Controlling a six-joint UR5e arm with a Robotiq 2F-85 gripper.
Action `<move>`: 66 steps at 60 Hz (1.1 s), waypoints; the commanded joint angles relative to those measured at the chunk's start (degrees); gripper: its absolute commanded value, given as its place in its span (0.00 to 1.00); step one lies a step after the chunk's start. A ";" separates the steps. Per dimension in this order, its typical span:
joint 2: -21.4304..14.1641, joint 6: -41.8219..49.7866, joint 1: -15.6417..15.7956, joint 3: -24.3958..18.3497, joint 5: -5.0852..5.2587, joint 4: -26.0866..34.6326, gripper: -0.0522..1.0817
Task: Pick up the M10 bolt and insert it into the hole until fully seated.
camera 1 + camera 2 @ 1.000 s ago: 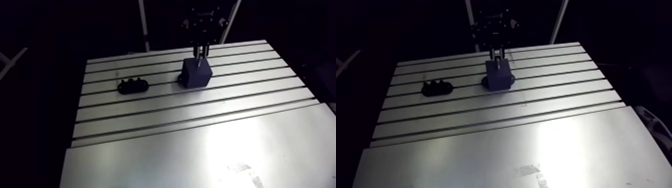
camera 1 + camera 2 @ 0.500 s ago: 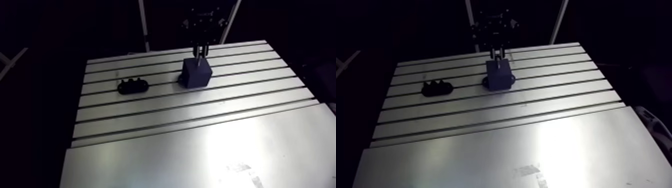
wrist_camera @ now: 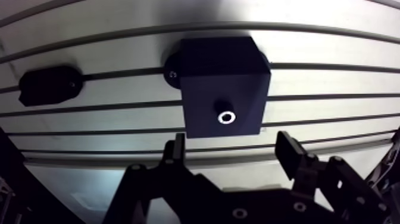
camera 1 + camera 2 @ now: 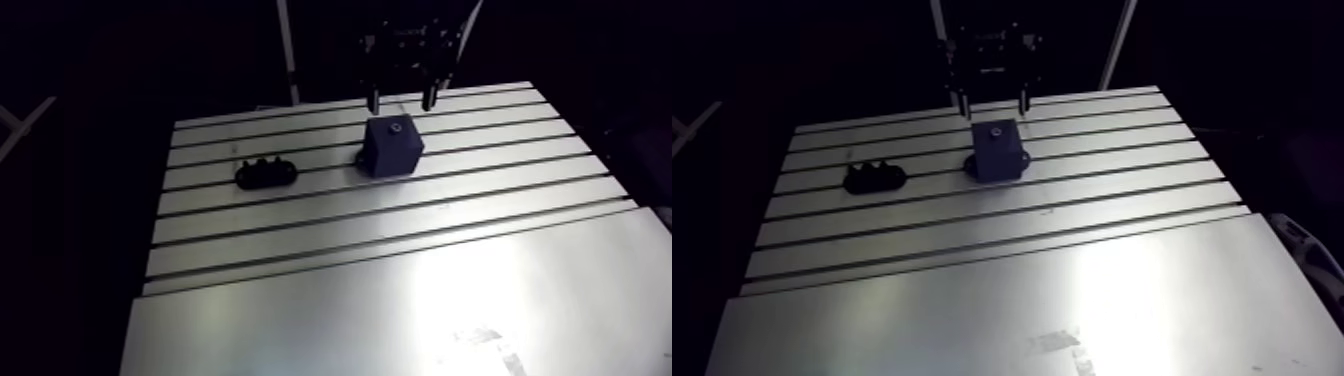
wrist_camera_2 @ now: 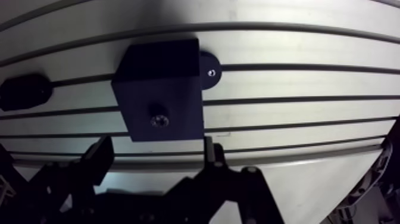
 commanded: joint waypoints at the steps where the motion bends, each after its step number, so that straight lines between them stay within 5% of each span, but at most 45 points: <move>1: -0.06 -0.60 -0.02 0.04 0.00 -0.08 0.06; 29: -1.32 -0.81 0.23 -0.05 0.00 -0.96 0.06; 66: -14.40 -0.90 0.86 -1.82 0.26 0.84 0.06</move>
